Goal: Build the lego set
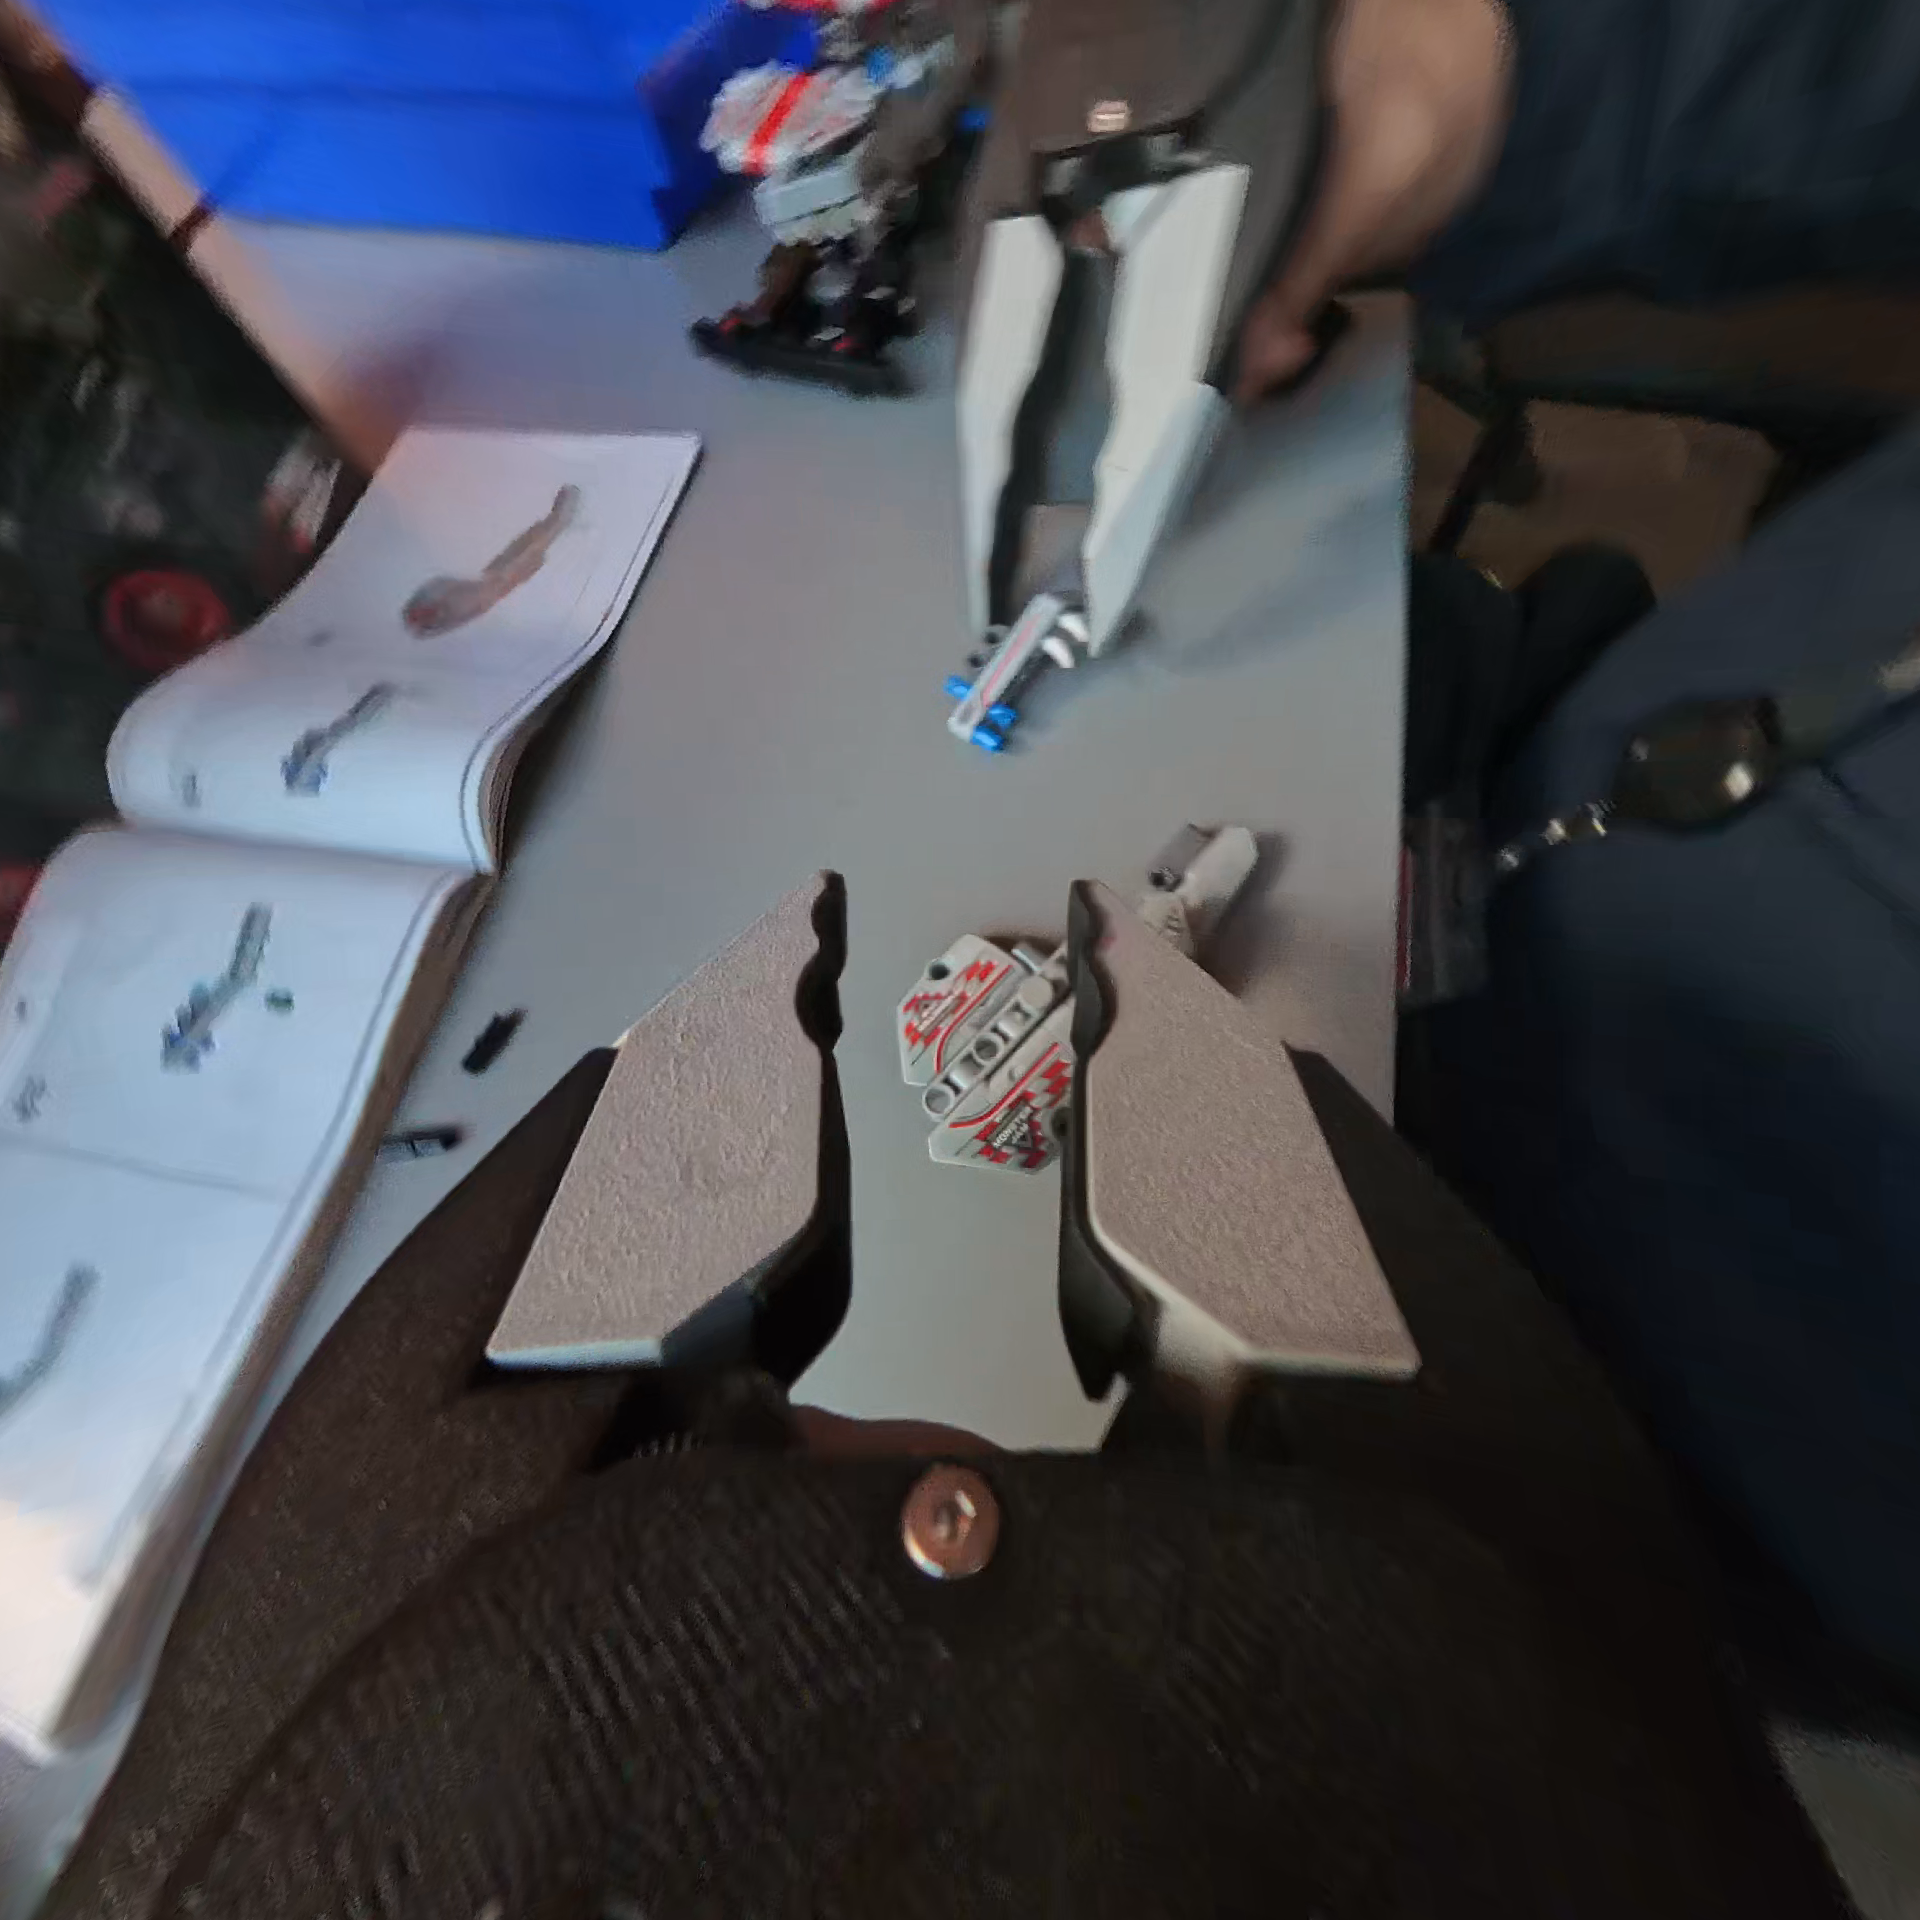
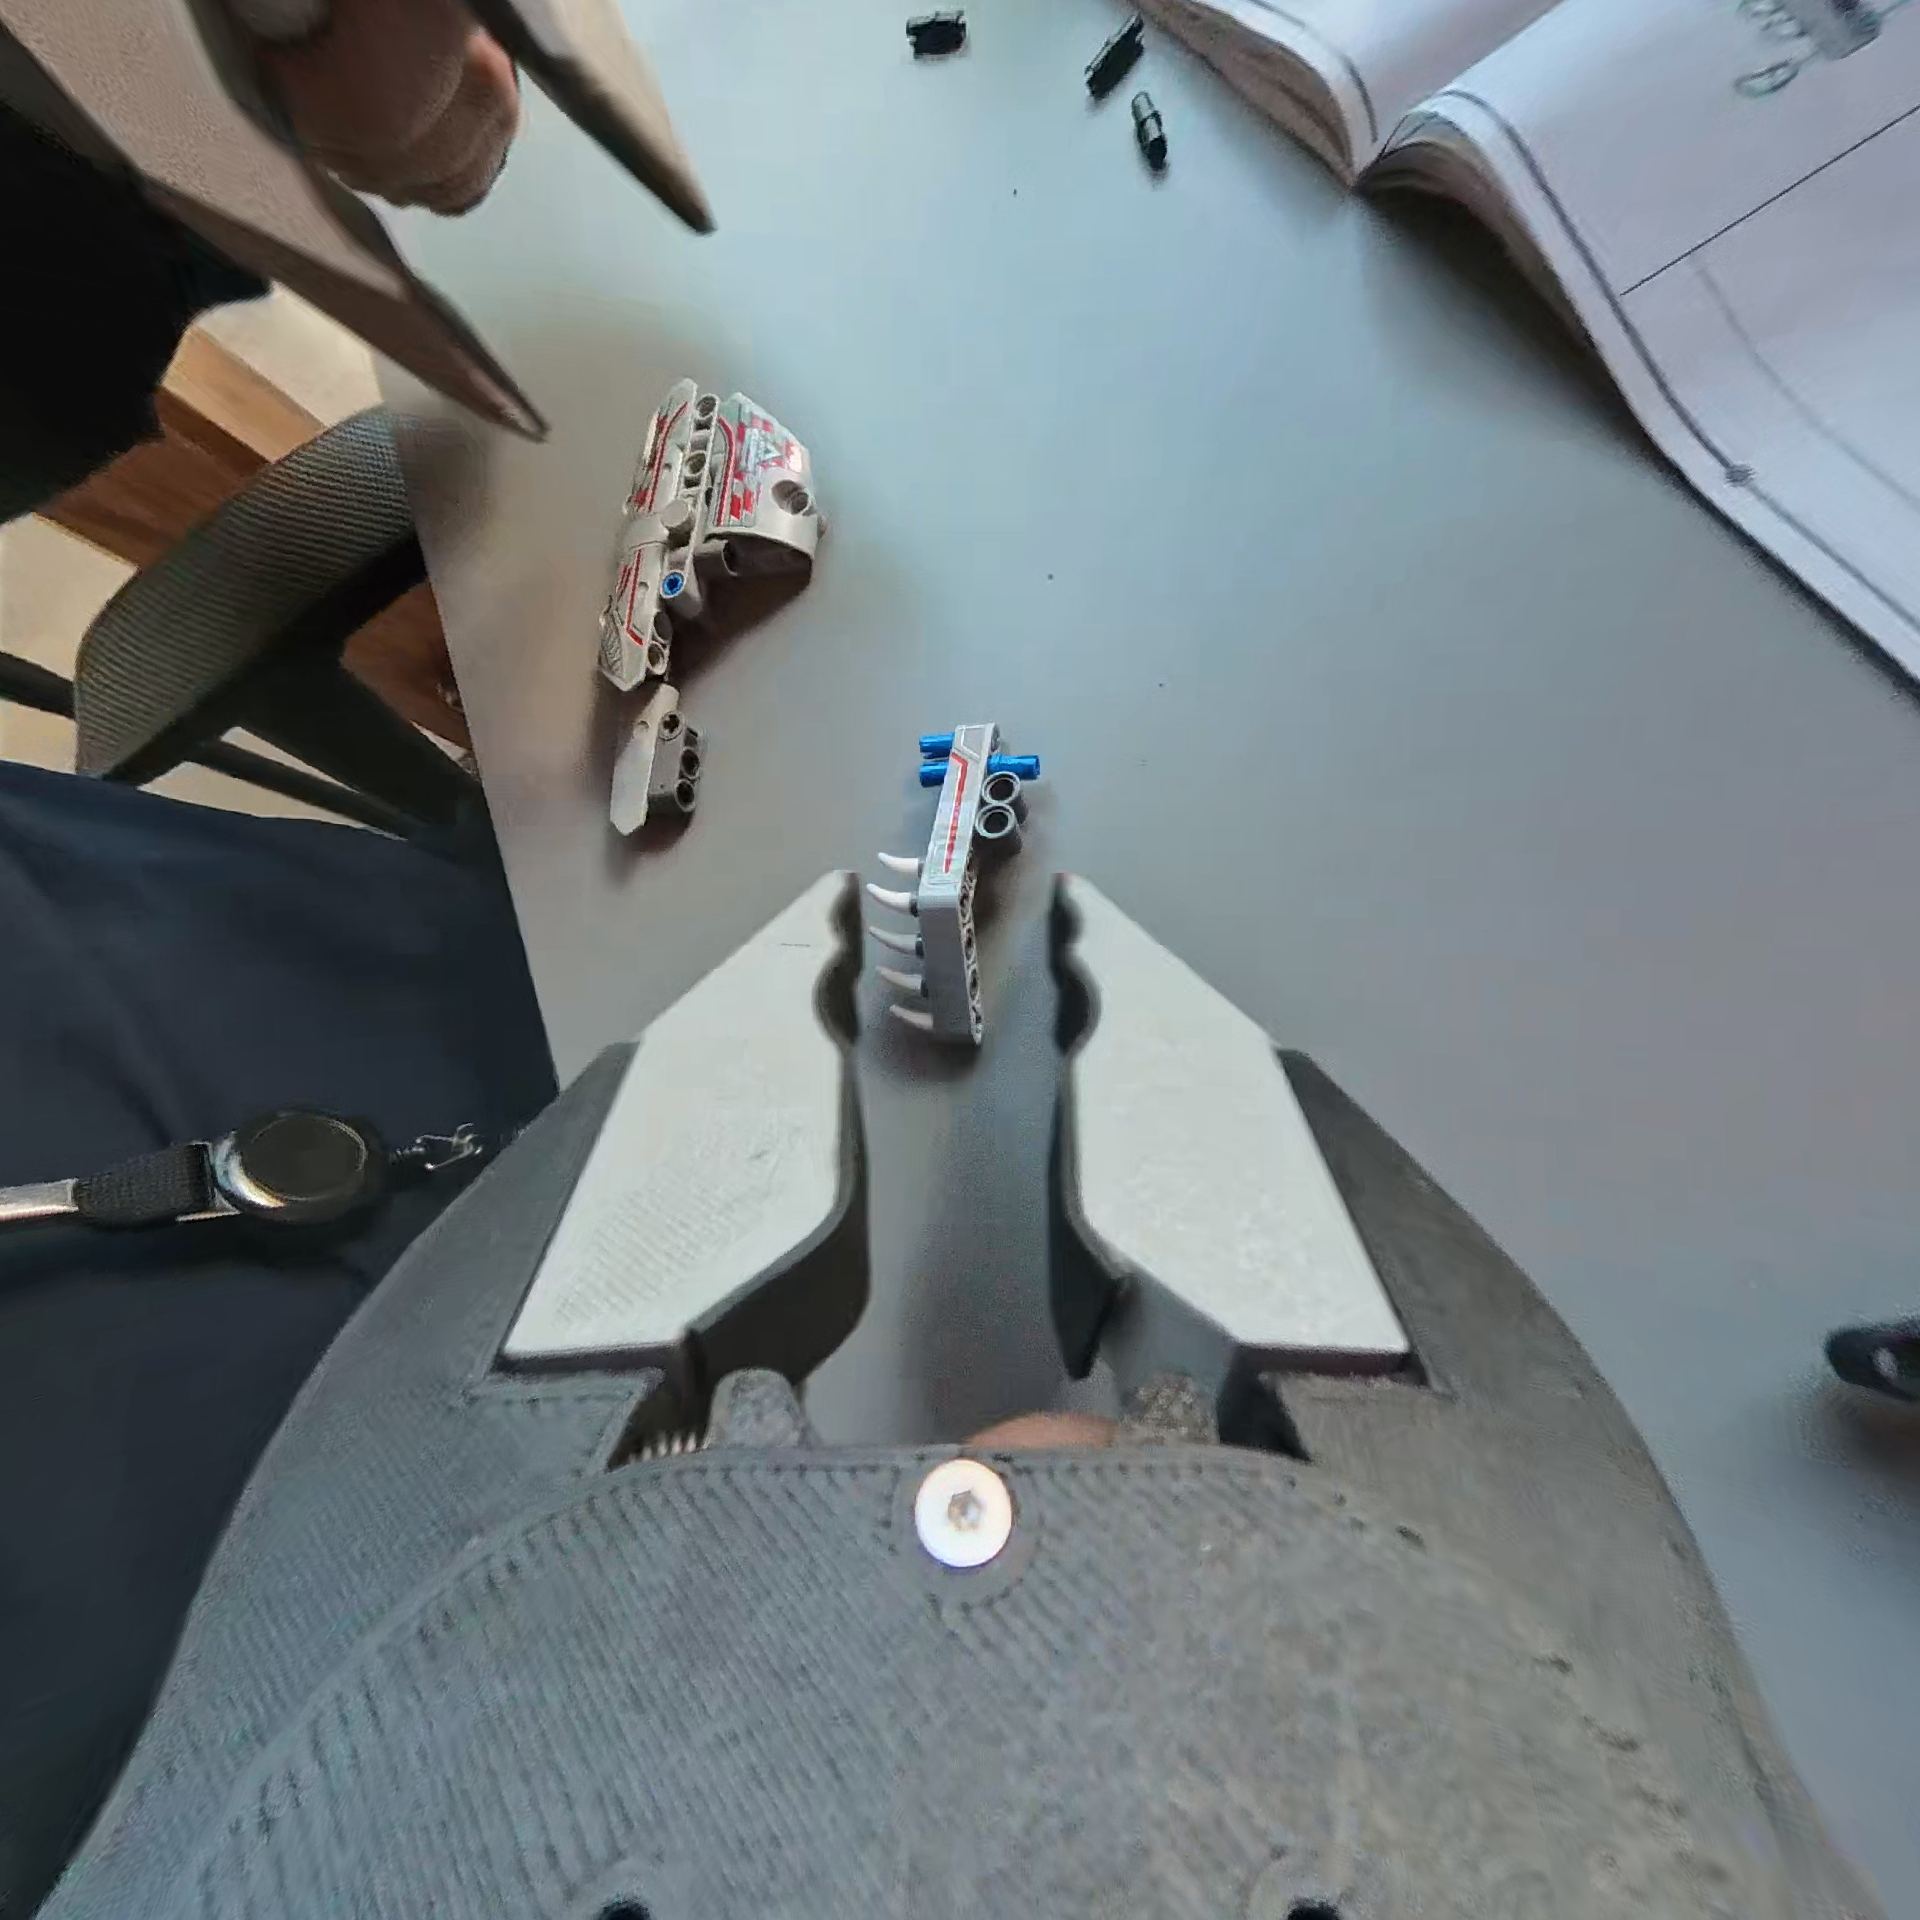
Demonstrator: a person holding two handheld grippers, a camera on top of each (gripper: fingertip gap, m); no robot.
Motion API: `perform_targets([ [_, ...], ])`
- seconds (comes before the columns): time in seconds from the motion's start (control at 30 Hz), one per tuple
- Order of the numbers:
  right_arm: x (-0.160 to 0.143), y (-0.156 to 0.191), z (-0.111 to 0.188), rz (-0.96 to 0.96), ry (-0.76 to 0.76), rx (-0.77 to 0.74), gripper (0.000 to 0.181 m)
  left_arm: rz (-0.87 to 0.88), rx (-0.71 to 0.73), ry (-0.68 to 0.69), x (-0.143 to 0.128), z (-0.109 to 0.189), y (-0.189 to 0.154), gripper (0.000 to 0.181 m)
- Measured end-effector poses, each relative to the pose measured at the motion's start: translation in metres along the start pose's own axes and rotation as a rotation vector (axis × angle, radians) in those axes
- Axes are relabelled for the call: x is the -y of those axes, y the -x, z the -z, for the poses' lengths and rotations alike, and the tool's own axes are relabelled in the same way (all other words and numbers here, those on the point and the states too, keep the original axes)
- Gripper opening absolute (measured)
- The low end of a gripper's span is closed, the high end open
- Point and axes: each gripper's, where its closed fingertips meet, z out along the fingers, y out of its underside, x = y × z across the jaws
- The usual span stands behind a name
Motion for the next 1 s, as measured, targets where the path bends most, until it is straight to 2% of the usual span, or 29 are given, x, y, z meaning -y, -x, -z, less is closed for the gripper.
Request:
perform_targets([
  [0.03,0.0,0.003,-0.002,0.002,-0.009,0.017,0.019,0.078,0.024,0.022,-0.003,-0.004,0.005,0.037],
  [0.13,0.002,0.014,-0.004,0.053,-0.038,0.046,0.016,0.247,-0.037,0.03,-0.005,-0.014,0.001,0.031],
  [0.2,0.01,0.029,0.0,0.186,-0.107,0.048,0.017,0.304,-0.096,0.013,0.001,-0.018,-0.005,0.031],
  [0.37,0.017,0.063,0.009,0.455,-0.226,0.048,0.016,0.147,-0.201,-0.018,0.016,-0.021,-0.031,0.032],
  [0.5,0.023,0.078,0.016,0.45,-0.312,0.133,0.016,-0.06,-0.198,-0.035,0.021,-0.03,-0.051,0.034],
  [0.63,0.027,0.083,0.025,0.419,-0.367,0.19,0.016,-0.159,-0.164,-0.061,0.026,-0.035,-0.059,0.028],
  [0.7,0.025,0.083,0.025,0.414,-0.358,0.205,0.016,-0.175,-0.151,-0.117,0.035,-0.031,-0.061,0.026],
  [0.8,0.024,0.089,0.026,0.42,-0.363,0.233,0.016,-0.151,-0.151,-0.127,0.039,-0.03,-0.058,0.026],
  [0.87,0.023,0.09,0.025,0.417,-0.355,0.241,0.016,-0.169,-0.17,-0.154,0.042,-0.028,-0.062,0.015],
  [1.0,0.019,0.094,0.026,0.402,-0.335,0.286,0.015,-0.193,-0.192,-0.164,0.045,-0.026,-0.068,0.014],
])
